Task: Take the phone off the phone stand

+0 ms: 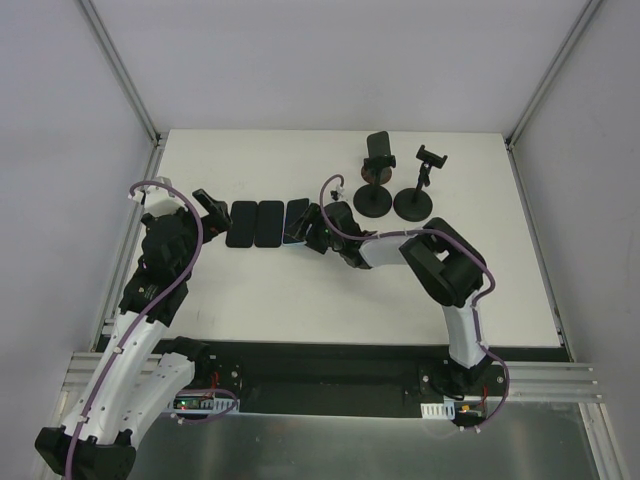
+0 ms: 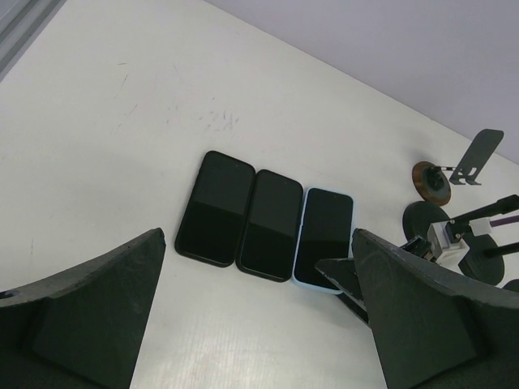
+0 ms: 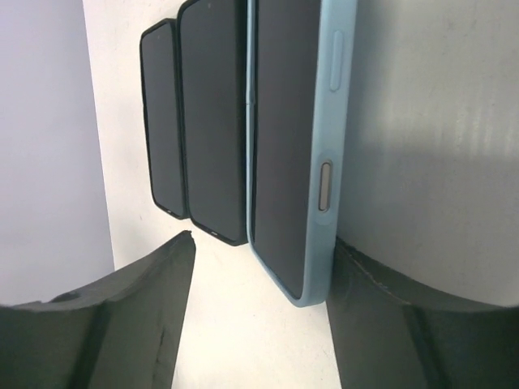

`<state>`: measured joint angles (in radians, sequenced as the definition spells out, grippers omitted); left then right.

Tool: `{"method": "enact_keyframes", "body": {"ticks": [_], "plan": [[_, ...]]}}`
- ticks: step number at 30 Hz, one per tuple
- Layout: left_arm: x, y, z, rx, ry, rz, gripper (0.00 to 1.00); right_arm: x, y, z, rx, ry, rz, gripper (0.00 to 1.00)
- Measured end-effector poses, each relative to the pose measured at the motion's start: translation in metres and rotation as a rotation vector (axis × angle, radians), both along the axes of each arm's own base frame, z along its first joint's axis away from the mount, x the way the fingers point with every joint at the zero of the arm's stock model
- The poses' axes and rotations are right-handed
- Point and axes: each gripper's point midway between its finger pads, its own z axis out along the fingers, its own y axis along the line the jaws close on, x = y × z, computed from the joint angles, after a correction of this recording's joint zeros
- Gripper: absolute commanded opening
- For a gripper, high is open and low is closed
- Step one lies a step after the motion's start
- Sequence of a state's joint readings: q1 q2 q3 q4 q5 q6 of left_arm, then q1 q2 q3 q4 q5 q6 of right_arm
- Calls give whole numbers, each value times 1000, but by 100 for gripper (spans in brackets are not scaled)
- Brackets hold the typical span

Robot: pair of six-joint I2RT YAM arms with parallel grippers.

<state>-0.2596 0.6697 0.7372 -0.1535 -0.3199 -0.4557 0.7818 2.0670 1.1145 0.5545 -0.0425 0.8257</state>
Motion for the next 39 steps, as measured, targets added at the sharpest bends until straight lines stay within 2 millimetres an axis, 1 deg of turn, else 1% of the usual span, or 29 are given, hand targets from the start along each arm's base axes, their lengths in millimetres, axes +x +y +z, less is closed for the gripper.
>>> {"method": "enact_keyframes", "body": {"ticks": [4, 5, 6, 11, 14, 19, 23, 27, 31, 35, 39], "plan": [[1, 0, -1, 1, 3, 1, 97, -1, -2, 3, -16, -18, 22, 75], [1, 1, -1, 1, 4, 4, 97, -1, -3, 4, -25, -25, 28, 79], [1, 1, -1, 1, 4, 5, 97, -2, -5, 4, -35, -29, 32, 80], [1, 1, -1, 1, 4, 5, 97, -2, -19, 6, -121, -58, 54, 89], [1, 1, -1, 1, 4, 5, 97, 1, -28, 5, -193, -82, 63, 91], [1, 1, -1, 1, 5, 4, 97, 9, -33, 3, -294, -114, 99, 92], [1, 1, -1, 0, 5, 2, 97, 23, -23, 2, -328, -151, 136, 92], [1, 1, -1, 0, 5, 2, 97, 31, -10, 2, -330, -186, 194, 92], [1, 3, -2, 0, 6, 8, 97, 33, -3, 2, -336, -214, 252, 92], [2, 2, -3, 2, 11, 7, 97, 32, -1, 2, -345, -235, 292, 93], [2, 2, -3, 2, 11, 8, 99, 31, -2, 2, -363, -256, 315, 97]]}}
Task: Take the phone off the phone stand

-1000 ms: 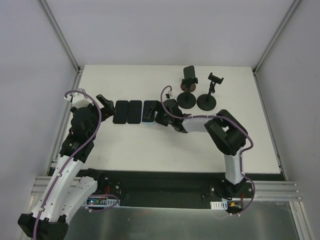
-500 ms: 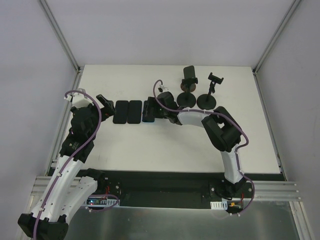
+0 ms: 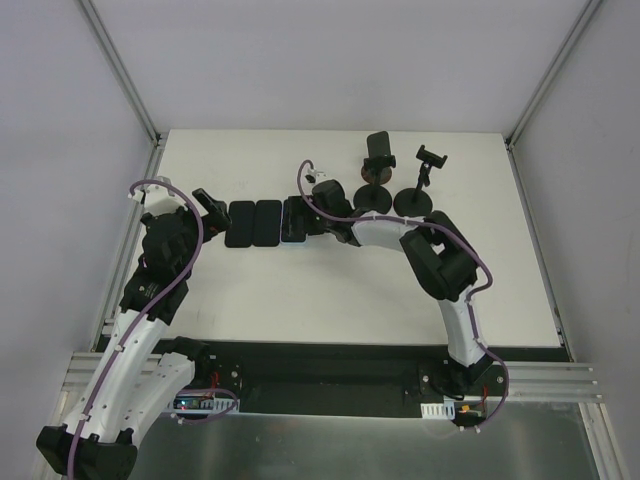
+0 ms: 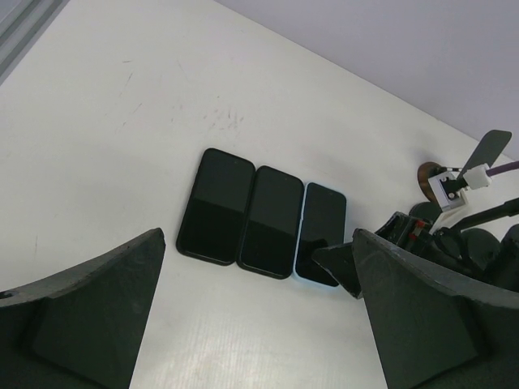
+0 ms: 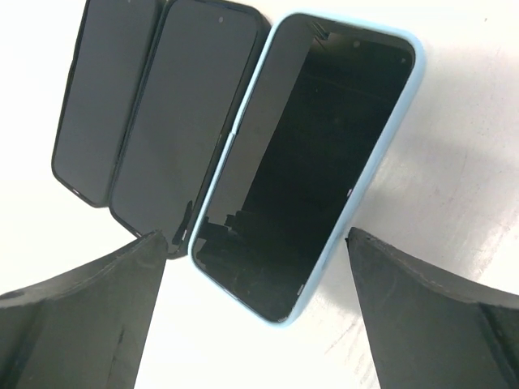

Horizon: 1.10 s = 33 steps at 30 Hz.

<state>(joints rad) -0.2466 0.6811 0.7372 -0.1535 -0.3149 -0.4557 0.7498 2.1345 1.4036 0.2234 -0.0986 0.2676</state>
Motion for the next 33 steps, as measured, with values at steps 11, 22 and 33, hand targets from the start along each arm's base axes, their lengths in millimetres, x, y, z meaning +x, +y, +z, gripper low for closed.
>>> {"method": "enact_keyframes", "body": {"ticks": [11, 22, 33], "plan": [[-11, 23, 19, 19, -72, 103, 99, -41, -61, 77, -68, -170, 38, 96], [-63, 83, 61, -10, -339, 386, 99, -82, -196, 259, -46, -687, -258, 96], [-82, 94, 80, 13, -514, 421, 99, -145, -361, 315, -216, -951, -707, 96]]}}
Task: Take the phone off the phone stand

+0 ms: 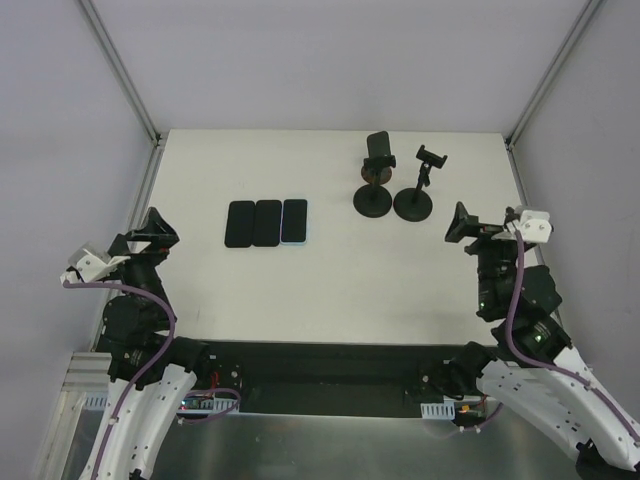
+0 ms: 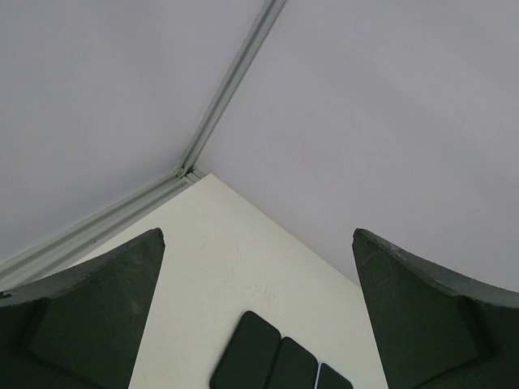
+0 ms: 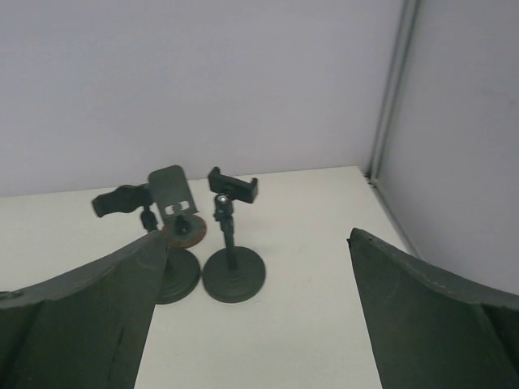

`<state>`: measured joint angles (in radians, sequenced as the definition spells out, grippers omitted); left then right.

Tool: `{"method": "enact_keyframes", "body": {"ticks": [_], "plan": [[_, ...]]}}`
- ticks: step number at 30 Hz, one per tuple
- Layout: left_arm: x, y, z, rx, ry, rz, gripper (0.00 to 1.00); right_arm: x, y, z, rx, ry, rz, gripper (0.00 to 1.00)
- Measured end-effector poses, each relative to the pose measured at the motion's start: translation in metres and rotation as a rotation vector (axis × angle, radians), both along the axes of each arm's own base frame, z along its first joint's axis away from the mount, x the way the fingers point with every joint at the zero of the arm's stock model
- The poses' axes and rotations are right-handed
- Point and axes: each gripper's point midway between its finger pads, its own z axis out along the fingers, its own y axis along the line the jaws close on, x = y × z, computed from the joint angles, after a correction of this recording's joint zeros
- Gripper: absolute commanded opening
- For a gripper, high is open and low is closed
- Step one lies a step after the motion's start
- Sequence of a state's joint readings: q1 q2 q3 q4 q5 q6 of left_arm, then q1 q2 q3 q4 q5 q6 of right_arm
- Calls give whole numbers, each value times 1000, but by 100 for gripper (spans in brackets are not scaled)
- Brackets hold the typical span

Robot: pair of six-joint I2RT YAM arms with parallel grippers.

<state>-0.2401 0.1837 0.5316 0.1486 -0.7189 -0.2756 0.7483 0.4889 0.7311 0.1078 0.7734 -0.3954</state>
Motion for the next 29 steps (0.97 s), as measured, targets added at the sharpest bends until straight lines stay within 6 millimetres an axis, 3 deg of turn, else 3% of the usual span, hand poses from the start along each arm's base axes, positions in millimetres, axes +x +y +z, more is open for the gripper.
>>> {"method": "enact_keyframes", "body": {"ticks": [3, 7, 13, 29], "plan": [[-1, 2, 1, 18, -3, 12, 99, -12, -26, -2, -30, -17, -84, 96], [-2, 5, 2, 37, 2, 32, 99, -17, -40, -17, -73, -3, -141, 96], [0, 7, 0, 69, 24, 53, 99, -12, -39, -39, -159, 42, -166, 96], [12, 5, -12, 112, 95, 59, 99, -12, -43, -35, -225, 23, -189, 96]]}}
